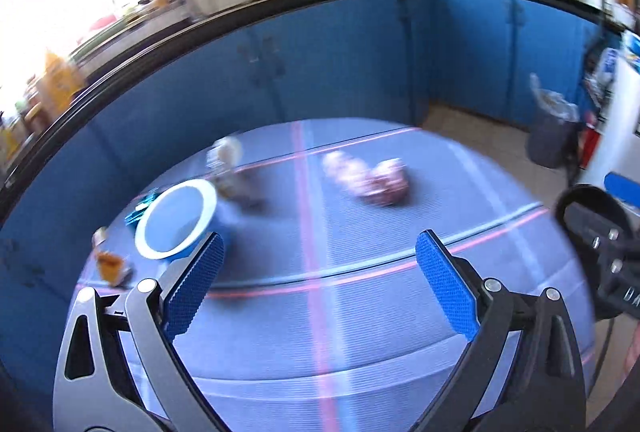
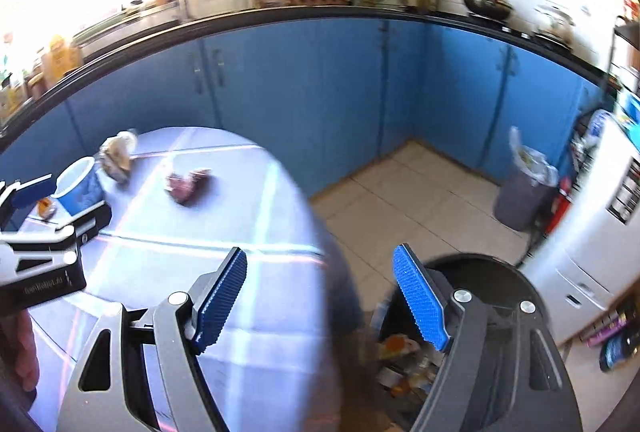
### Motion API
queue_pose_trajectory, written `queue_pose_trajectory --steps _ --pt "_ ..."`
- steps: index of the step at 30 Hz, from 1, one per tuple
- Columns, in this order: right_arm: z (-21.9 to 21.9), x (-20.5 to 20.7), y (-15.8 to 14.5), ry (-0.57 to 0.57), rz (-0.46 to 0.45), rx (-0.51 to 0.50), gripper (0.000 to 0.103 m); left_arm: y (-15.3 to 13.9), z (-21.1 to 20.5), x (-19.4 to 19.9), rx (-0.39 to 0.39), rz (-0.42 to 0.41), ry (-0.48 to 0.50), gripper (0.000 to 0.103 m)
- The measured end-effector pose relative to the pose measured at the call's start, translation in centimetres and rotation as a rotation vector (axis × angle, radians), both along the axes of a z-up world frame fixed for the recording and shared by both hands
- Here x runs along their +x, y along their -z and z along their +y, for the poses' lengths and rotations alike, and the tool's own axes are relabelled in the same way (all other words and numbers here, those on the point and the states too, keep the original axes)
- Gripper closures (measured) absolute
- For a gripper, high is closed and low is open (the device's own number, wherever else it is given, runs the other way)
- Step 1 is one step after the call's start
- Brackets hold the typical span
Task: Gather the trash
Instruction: 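Grasp the blue paper bowl with the left tool while the right tool grasps the pink wrapper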
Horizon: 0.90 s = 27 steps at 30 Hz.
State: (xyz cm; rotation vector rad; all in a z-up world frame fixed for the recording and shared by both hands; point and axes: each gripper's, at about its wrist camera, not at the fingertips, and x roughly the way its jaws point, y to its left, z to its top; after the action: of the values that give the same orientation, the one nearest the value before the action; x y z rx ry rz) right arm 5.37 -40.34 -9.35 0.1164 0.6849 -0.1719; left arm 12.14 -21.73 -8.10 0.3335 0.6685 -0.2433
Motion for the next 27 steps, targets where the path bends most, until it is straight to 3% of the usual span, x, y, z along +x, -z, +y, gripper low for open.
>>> queue_pose_trajectory --steps 10,18,22,23,24,27 --pt "7.3 7.5 0.9 -0.134 0.041 -0.006 0.029 2.1 9.0 3.5 -0.042 0.038 -0.134 0.005" --pt "10.8 13.9 1.8 -0.191 0.067 -0.039 0.029 3.3 10.3 7.5 -0.081 0.069 -0.105 0.005" --pt "11.1 15.6 2.1 -0.207 0.090 -0.026 0.030 3.6 10.1 9.9 -0.122 0.122 -0.100 0.005" --pt "11.2 15.7 2.1 -0.212 0.089 -0.030 0.041 3.6 10.1 10.1 -0.129 0.126 -0.098 0.005" --pt "11.4 15.8 2.1 -0.219 0.092 -0.034 0.060 3.6 10.1 10.4 -0.126 0.128 -0.101 0.006" --pt "11.5 15.8 2.6 -0.245 0.130 -0.025 0.086 4.1 10.2 10.7 -0.132 0.166 -0.099 0.027"
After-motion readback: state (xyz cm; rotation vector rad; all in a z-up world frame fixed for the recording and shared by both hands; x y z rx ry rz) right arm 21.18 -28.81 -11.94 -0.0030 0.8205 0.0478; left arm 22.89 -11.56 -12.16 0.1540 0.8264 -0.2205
